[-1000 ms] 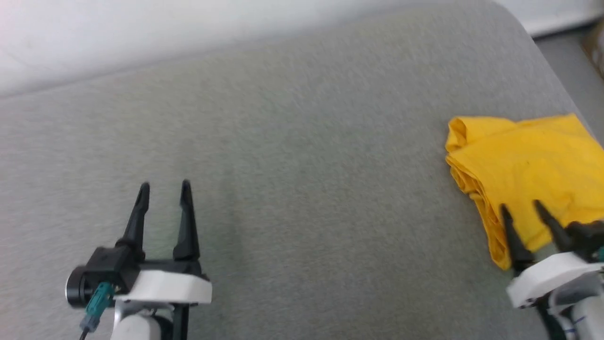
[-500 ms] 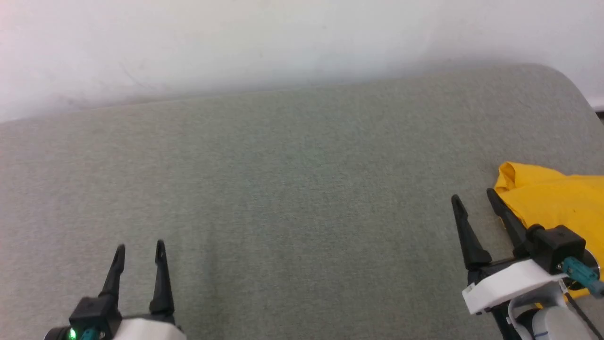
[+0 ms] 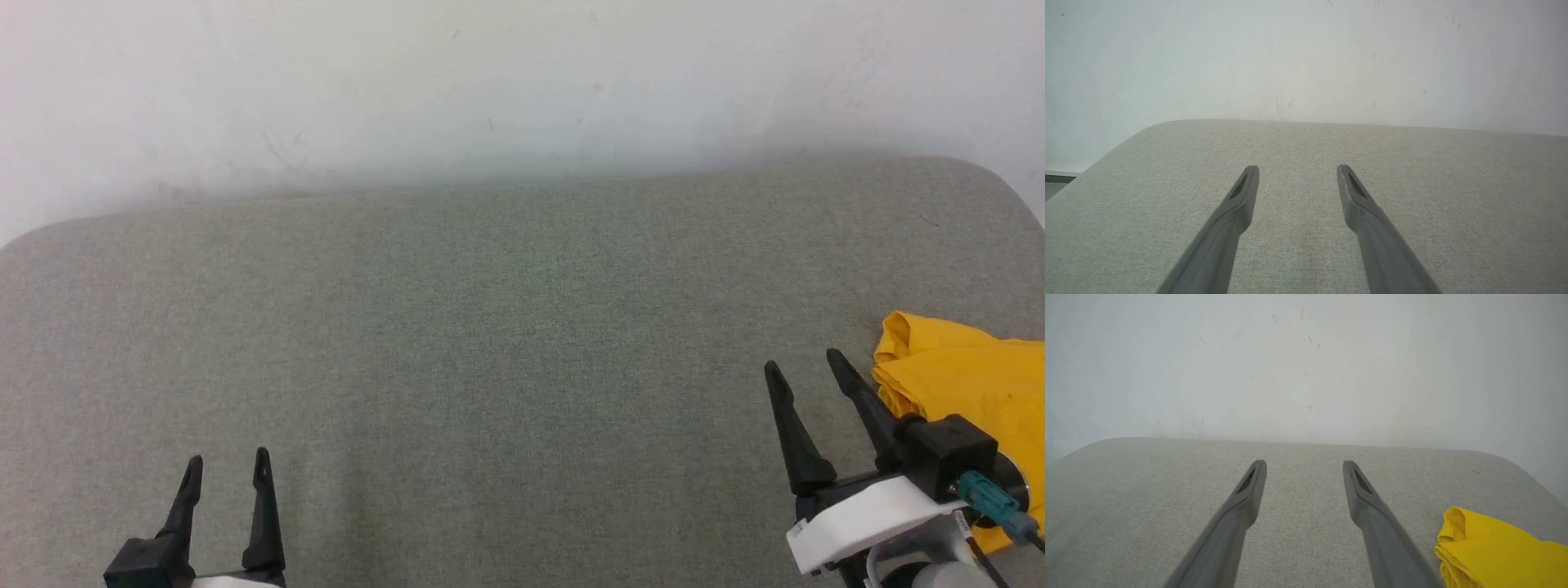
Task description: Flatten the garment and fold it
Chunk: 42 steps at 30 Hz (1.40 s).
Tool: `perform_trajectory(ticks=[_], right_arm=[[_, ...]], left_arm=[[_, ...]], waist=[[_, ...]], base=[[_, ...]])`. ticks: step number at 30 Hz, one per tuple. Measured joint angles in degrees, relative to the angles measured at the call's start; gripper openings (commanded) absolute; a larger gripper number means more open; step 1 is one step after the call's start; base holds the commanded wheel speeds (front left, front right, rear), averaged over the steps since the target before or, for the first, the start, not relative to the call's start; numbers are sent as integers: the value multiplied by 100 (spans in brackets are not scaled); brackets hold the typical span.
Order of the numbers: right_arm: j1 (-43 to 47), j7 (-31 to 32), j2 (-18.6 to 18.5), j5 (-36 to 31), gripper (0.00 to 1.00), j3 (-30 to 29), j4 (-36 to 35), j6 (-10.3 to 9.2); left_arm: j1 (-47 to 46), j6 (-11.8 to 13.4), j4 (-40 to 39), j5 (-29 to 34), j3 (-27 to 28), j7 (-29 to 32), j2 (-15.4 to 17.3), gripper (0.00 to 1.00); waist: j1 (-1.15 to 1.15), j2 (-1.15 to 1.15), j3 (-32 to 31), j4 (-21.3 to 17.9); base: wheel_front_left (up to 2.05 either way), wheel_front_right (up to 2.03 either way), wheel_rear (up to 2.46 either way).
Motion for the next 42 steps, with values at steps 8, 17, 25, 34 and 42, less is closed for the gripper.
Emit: perform_trajectory(ticks=[8, 17, 25, 34, 42], right_arm=[[30, 5, 15, 2, 0, 16, 4, 0], [29, 44, 20, -47, 0, -7, 11, 0], [29, 53, 36, -100, 0, -27, 22, 0], [27, 100, 58, -163, 0, -52, 32, 0], [25, 138, 73, -253, 0, -80, 45, 0]], left_arm=[[0, -14, 26, -18, -9, 7, -3, 0], [-4, -14, 20, 9, -40, 111, -24, 0], [-48, -14, -2, 53, -75, 203, -44, 0], [-117, -13, -24, 105, -108, 311, -74, 0], [-142, -13, -47, 208, -135, 404, -116, 0]], waist=[[1, 0, -10, 10], [1, 0, -28, 12], [1, 0, -44, 14], [0, 0, -62, 17], [0, 0, -78, 19]], base=[[0, 0, 0], [0, 0, 0], [0, 0, 0], [0, 0, 0], [0, 0, 0]])
